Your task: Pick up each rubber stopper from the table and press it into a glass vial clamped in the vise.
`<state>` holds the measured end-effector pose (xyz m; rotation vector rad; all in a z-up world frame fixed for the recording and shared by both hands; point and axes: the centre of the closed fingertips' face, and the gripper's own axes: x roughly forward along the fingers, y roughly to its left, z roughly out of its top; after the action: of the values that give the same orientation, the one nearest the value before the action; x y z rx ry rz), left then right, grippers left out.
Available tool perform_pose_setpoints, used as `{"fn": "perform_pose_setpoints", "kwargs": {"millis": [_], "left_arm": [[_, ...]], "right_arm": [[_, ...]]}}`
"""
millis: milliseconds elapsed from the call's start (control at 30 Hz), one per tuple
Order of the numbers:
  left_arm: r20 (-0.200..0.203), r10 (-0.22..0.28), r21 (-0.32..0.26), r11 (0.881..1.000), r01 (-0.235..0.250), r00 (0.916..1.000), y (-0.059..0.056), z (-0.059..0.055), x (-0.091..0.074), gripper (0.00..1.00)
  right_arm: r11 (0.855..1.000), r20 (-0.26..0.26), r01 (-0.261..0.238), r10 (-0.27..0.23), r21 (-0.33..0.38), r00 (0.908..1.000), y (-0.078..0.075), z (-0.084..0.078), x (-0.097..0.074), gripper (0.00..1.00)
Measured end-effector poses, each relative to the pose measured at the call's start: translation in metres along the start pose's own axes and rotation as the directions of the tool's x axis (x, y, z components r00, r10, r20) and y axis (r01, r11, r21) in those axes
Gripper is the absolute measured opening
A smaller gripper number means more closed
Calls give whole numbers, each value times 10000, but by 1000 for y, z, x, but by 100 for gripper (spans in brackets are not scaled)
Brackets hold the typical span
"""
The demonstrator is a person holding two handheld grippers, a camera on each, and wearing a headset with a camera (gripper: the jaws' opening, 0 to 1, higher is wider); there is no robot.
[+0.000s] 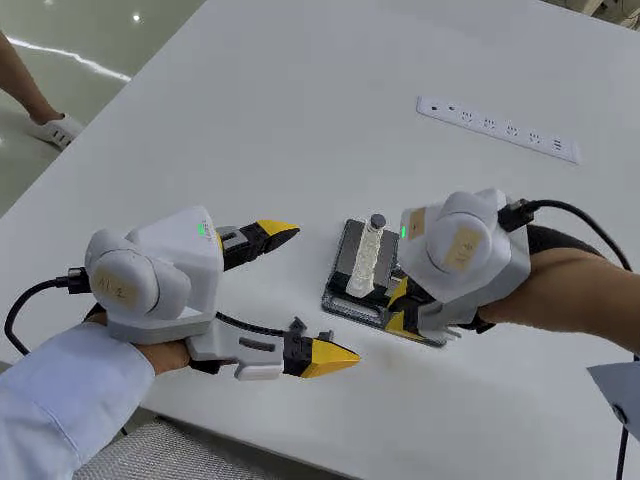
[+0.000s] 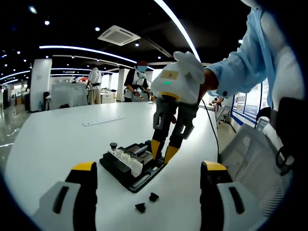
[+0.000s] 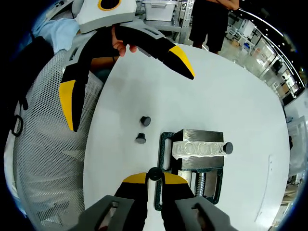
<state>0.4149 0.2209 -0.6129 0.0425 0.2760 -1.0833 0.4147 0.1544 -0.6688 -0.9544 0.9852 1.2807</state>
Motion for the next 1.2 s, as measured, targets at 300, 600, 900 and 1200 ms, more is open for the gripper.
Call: {"fn": "perform_pose_setpoints", "kwargs": {"millis": [300, 600, 900, 1200], "left_arm": [[-55, 46, 74, 10000, -45, 10000, 3, 1, -1, 87], [-31, 161, 67, 9998, -160, 9999, 9, 1, -1, 89], [-65, 277, -4, 9996, -277, 9996, 15, -1, 1, 91], [-133, 370, -195, 9991, -372, 9992, 20, -9, 0, 91]], "right_arm": [[9997, 38, 210, -209, -121, 9998, -21, 10, -25, 7], [9981, -46, 482, -485, -390, 9988, -47, 21, -37, 7], [9976, -96, 388, -394, -575, 9992, -64, 33, -30, 6], [9978, -231, 226, -241, -624, 9994, -74, 34, -17, 6]]}}
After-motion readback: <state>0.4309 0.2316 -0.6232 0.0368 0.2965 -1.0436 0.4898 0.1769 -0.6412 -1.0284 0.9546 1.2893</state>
